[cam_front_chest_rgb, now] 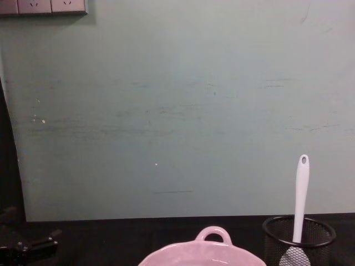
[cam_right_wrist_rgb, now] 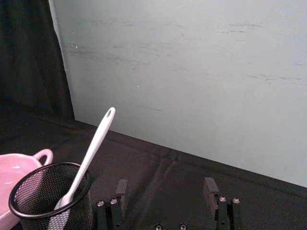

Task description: Use the one hand to pick up the spoon and stir the clear water in the bowl.

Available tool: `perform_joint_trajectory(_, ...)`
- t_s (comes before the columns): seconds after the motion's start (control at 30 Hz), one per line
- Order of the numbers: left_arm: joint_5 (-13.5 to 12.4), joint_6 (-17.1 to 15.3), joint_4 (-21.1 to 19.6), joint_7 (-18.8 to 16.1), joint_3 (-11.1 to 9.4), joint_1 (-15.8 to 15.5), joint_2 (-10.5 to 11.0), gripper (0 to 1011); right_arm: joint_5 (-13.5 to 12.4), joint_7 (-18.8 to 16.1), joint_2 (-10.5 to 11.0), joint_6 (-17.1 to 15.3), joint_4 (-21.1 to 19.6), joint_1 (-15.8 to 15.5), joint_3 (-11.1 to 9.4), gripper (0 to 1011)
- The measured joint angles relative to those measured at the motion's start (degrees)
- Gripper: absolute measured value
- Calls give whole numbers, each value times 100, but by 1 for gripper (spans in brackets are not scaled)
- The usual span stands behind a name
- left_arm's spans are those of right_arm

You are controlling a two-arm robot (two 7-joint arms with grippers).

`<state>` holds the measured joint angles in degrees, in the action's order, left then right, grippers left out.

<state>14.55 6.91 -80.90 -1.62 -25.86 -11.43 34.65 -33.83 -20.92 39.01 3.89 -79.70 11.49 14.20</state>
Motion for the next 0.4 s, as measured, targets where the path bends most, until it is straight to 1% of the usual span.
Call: perform_joint_trajectory(0.4, 0, 0, 0, 0, 0, 0, 0, 1011, -4, -1, 6, -9, -6, 1, 7, 1002)
